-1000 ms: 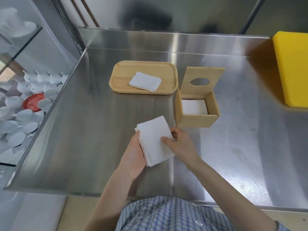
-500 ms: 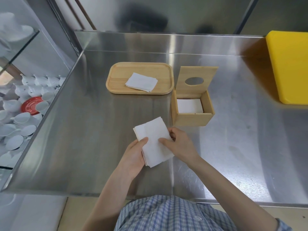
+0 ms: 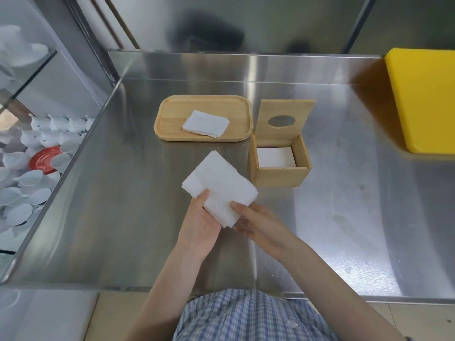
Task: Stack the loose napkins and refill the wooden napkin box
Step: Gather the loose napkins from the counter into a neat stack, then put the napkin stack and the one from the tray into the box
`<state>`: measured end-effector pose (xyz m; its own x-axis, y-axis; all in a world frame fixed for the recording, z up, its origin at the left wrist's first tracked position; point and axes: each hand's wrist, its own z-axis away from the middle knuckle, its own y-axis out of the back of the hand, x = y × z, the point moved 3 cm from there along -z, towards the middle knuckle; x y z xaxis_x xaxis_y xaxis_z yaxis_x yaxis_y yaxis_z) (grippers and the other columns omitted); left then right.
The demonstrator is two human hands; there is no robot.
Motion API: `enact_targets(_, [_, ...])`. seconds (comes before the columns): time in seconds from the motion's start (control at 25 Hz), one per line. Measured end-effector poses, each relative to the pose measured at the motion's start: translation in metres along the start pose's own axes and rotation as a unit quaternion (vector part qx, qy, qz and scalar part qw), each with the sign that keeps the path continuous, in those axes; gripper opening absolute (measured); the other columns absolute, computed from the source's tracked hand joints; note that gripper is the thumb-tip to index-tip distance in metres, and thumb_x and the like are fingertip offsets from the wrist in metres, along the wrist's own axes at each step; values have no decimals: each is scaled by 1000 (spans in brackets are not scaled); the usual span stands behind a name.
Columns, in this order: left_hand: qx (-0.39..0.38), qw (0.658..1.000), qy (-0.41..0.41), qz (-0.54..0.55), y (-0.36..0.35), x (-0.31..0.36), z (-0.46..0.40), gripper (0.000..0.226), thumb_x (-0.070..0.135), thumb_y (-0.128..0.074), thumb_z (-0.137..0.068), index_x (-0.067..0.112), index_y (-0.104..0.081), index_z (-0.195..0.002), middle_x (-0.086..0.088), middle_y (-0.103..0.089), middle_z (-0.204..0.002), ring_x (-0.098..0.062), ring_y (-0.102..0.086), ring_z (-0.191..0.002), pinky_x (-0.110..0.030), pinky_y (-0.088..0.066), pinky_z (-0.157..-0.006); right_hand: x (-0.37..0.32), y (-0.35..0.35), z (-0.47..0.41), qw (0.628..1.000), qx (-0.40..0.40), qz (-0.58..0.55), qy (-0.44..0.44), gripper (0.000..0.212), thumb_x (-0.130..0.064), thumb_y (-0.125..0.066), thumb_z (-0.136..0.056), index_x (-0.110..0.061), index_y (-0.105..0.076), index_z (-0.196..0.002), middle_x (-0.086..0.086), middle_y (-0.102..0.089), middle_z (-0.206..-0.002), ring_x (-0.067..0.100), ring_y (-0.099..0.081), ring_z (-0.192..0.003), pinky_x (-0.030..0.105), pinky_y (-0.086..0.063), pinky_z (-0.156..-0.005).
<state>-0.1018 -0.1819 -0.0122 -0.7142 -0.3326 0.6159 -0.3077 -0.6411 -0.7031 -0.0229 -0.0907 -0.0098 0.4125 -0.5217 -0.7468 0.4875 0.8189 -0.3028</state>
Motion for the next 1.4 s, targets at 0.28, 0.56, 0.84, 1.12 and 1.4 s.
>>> enact_targets(0.28, [80,995,-11,-64,2,2,1,33,19,-41,-95,8,-50,-126,-11,-62,-122,-22,-61,-109,-34,-51,-89,-14,22,1,990,93,67,80,20,-11,-55,-91,-13,-57,-111,9,-65,-114,24,-62,-103,39,-53,-90])
enact_targets(0.56, [160,949,-31,-269,-7,4,-1,9,18,-50,-93,17,-59,-91,-6,-66,-99,-16,-60,-83,-28,-47,-73,-40,53,12,944,185,238,134,13,-18,-60,-88,-10,-60,-98,1,-60,-89,12,-55,-76,17,-43,-64])
enact_targets(0.84, [172,929,-45,-324,-24,-4,-14,8,16,-56,-90,21,-61,-85,1,-67,-88,-20,-59,-85,-35,-45,-77,-55,79,11,920,216,285,161,20,-22,-58,-90,-8,-64,-102,-1,-61,-88,16,-56,-82,13,-41,-64])
enact_targets(1.12, [173,863,-87,-467,-52,1,-50,3,22,-60,-87,22,-58,-84,6,-62,-83,-15,-58,-84,-26,-46,-78,-90,104,6,851,266,391,230,21,-19,-59,-89,-5,-61,-105,-1,-57,-81,8,-52,-67,3,-41,-58])
enact_targets(1.4, [164,759,-132,-616,-88,11,-101,8,20,-56,-89,14,-53,-85,11,-51,-71,-12,-51,-77,-9,-39,-59,-132,125,-28,800,277,484,220,18,-16,-58,-88,-1,-61,-98,13,-66,-89,29,-59,-83,33,-52,-73])
